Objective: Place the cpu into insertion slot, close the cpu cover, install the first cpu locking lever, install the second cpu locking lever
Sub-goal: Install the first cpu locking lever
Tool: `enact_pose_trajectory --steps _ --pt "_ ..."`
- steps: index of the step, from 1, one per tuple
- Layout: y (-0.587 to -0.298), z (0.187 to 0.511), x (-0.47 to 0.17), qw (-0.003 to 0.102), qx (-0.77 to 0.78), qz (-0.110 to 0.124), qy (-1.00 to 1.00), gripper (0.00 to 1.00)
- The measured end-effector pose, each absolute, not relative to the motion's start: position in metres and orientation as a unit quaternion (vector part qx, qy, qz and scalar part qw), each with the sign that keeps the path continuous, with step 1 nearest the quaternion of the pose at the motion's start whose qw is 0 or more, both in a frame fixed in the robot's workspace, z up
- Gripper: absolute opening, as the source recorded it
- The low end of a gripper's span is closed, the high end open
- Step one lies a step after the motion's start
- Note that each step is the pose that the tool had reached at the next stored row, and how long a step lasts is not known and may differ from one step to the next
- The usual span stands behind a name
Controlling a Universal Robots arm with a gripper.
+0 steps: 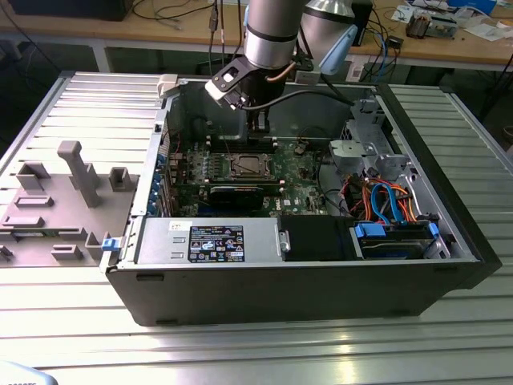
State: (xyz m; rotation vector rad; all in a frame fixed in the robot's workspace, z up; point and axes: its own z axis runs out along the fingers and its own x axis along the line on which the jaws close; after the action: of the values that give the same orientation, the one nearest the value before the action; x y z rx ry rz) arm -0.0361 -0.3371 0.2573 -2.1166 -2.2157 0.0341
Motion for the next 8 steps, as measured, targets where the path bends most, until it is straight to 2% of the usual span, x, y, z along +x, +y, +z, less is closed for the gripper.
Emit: enact_pose_trajectory --steps 8 --pt "-0.3371 0.2573 -0.036 0.038 -0.663 0.013 -0.747 0.11"
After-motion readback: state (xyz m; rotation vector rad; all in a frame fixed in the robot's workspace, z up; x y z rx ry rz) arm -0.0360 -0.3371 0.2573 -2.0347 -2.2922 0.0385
